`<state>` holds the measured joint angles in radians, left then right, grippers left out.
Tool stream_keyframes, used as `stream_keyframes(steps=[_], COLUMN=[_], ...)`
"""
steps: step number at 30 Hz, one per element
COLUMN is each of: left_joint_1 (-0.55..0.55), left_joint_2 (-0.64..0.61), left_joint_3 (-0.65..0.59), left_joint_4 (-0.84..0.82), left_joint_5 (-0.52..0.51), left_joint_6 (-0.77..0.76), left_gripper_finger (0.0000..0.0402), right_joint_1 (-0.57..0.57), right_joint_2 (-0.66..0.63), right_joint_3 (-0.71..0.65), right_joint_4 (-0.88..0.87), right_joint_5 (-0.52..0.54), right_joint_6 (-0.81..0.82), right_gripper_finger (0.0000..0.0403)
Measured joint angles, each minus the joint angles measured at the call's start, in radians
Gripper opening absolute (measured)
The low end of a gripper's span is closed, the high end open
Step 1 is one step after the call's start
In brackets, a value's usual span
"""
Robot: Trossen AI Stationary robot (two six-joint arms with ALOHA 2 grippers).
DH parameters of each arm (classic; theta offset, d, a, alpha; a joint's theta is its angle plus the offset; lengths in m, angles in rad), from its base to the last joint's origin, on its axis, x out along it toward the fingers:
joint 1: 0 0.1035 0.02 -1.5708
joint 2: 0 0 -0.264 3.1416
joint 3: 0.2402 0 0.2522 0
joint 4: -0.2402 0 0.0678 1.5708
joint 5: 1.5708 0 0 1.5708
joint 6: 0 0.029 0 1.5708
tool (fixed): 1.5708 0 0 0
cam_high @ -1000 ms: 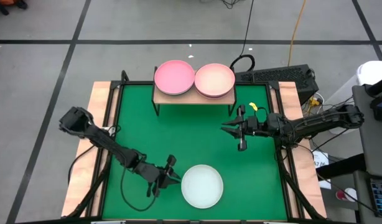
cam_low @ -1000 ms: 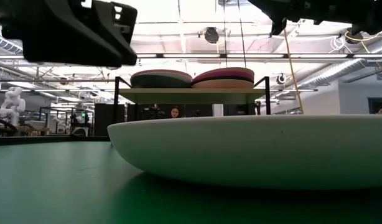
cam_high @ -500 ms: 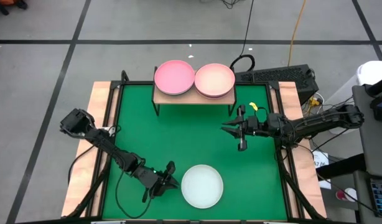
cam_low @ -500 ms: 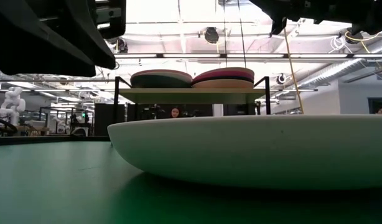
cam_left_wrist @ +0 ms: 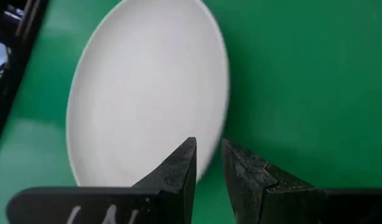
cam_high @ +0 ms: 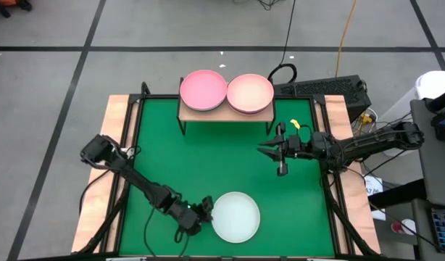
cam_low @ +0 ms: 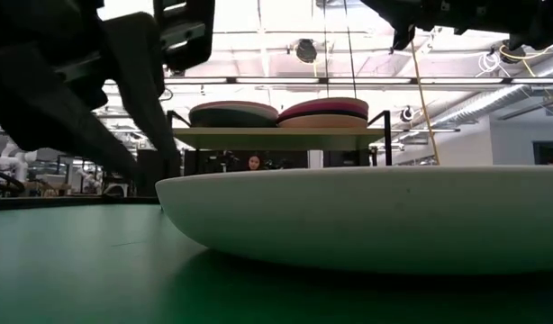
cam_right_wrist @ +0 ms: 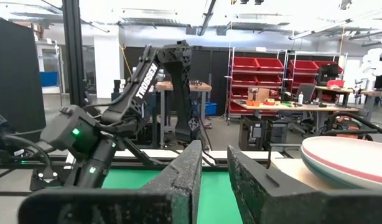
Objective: Place and stack plates onto a shelf
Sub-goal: Stack the white plate on top of the light pink plate
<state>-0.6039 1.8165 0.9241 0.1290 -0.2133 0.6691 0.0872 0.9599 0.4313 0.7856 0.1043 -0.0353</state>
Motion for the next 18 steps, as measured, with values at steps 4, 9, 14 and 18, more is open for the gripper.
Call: stream_keyframes(steps=[4,9,14,18], left_joint_1=[0.010,0.025,0.040,0.049], left_joint_2=[-0.003,-0.004,-0.004,0.011], left_joint_3=[0.001,0.002,0.002,0.002], left_joint_4=[-0.006,-0.007,-0.006,-0.009], left_joint_5=[-0.001,0.037,0.083,0.093], left_joint_6=[0.001,0.010,0.032,0.047], left_gripper_finger=[0.0083,0.0083,0.0083,0.0083], right_joint_1=[0.000,0.000,0.000,0.000], right_joint_2=[0.000,0.000,0.000,0.000], right_joint_3=[0.000,0.000,0.000,0.000], right_joint_4=[-0.005,-0.004,-0.004,-0.004], right_joint_5=[0.000,0.000,0.000,0.000], right_joint_6=[-0.001,-0.002,-0.003,-0.003], right_gripper_finger=[0.0064,0.0064,0.0064,0.0064])
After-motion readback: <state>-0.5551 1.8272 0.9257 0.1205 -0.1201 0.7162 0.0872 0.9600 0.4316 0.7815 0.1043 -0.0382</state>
